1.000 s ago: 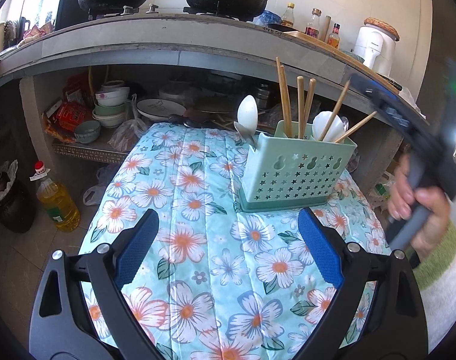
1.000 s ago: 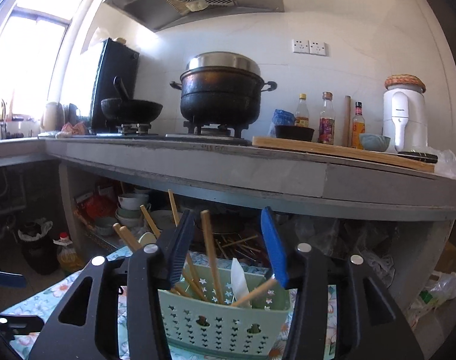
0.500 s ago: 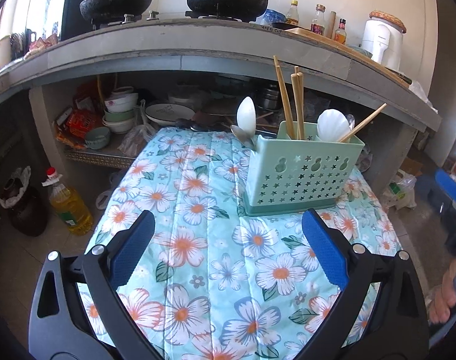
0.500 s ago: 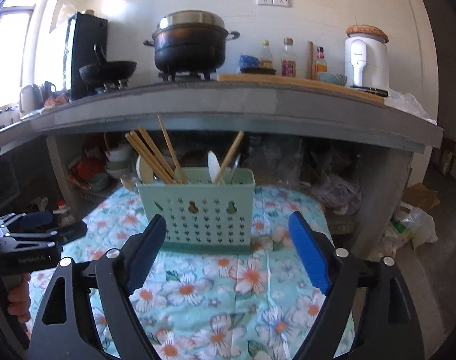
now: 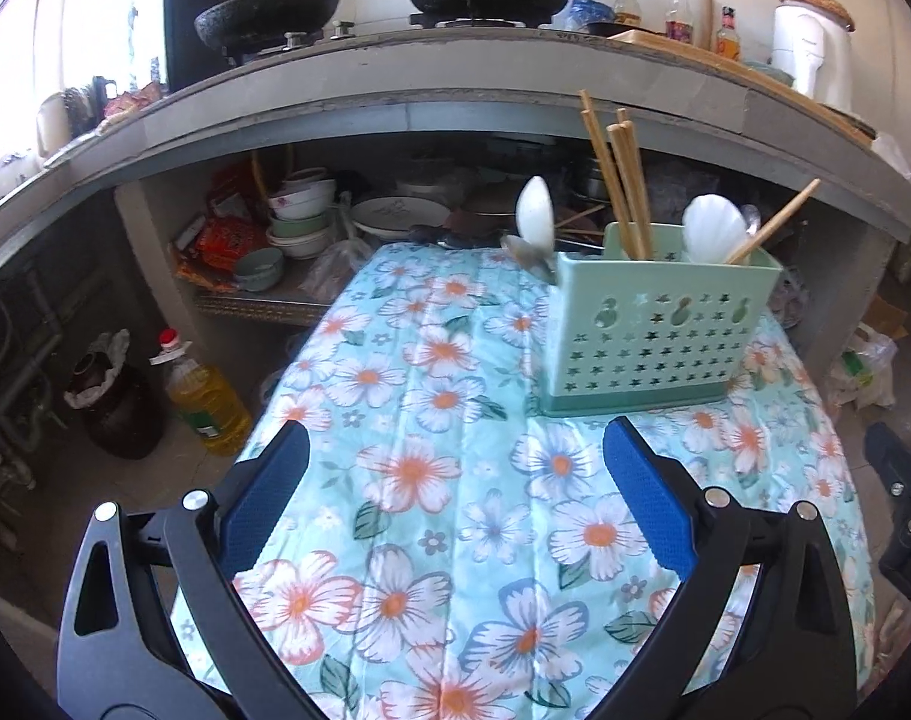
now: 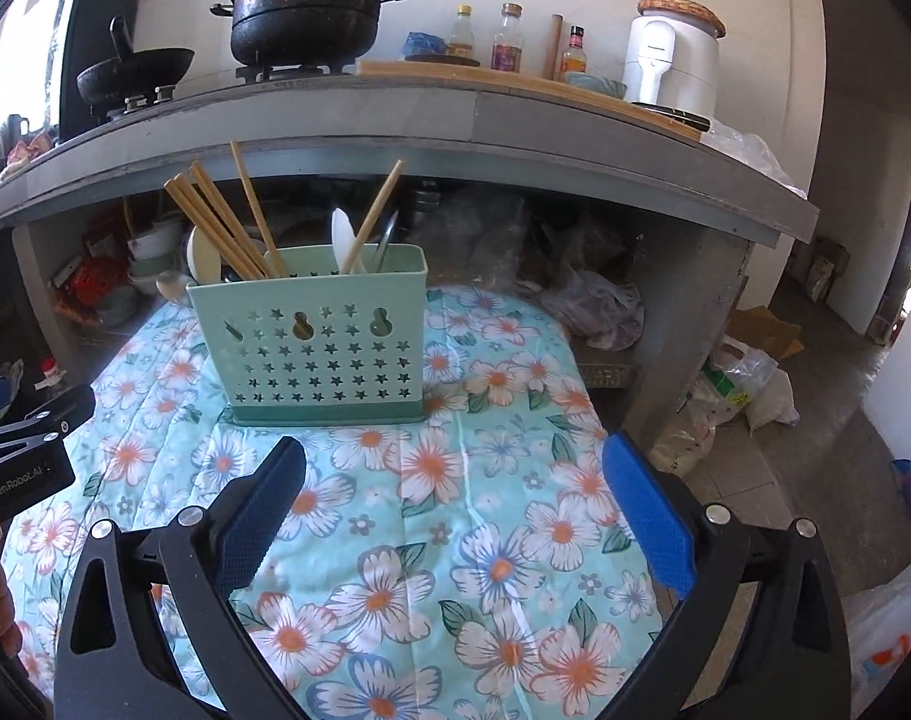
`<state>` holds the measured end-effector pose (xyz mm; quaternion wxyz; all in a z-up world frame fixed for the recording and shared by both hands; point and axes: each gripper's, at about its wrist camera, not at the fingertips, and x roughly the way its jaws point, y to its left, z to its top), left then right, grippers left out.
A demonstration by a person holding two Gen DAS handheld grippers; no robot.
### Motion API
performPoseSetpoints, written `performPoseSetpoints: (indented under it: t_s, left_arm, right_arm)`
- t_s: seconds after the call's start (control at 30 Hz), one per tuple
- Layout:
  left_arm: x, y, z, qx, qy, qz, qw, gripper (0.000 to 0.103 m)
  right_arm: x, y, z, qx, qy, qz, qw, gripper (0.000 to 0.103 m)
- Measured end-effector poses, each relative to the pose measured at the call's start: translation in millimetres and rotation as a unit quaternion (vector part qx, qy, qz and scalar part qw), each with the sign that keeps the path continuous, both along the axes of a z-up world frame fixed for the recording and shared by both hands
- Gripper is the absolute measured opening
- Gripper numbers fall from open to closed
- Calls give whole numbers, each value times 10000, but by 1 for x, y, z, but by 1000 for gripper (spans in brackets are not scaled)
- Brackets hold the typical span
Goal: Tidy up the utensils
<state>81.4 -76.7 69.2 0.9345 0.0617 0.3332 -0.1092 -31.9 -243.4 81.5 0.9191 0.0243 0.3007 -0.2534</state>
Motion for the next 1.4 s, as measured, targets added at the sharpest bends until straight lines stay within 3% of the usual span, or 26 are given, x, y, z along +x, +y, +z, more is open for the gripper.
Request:
performPoseSetpoints:
  t_s: [0.23, 0.47, 1.4]
  left_arm:
    - [1, 4, 6, 456, -283, 685, 9962, 94]
    - [-1, 5, 14, 690, -564, 903, 9919, 94]
    - [5, 11, 12, 672, -355, 1037, 9917, 94]
  right_arm:
    - [-2, -10, 0, 126, 5, -164, 9998, 96]
    - [0, -17, 1, 201, -11, -269, 9994, 96]
    - [0, -14, 3, 189, -28, -237, 9995, 96]
